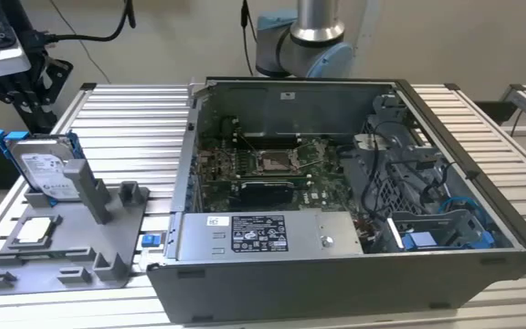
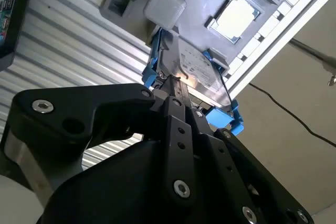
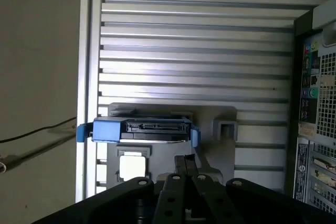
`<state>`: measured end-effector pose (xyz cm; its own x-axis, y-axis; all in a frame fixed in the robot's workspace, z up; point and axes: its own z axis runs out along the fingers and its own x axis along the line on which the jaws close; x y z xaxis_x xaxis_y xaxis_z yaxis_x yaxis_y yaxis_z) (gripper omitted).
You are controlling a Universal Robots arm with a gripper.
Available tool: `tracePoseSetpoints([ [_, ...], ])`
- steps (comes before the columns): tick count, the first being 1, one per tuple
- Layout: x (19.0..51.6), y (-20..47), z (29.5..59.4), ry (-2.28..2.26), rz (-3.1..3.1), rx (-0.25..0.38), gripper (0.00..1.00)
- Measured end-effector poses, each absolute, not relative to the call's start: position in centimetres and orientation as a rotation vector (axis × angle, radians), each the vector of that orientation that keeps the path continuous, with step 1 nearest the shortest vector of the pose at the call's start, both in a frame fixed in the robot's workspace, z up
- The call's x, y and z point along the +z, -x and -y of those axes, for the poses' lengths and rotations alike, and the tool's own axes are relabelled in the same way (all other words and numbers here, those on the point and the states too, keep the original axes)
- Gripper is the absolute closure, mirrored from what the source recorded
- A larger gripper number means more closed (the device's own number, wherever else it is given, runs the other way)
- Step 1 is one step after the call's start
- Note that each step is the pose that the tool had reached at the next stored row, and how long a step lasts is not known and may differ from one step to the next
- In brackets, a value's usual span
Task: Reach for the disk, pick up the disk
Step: 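Reach for the disk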
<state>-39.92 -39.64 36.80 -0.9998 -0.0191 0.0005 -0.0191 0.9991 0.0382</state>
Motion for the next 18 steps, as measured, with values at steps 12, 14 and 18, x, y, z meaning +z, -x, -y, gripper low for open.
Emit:
tracePoseSetpoints([
  [12, 36.8, 40.2, 37.9, -0.030, 3.140, -0.059, 1.00],
  [14, 36.7, 41.1, 37.8, -0.030, 3.140, -0.059, 1.00],
  [18, 36.7, 42.9, 37.8, -0.030, 3.140, -0.059, 1.00],
])
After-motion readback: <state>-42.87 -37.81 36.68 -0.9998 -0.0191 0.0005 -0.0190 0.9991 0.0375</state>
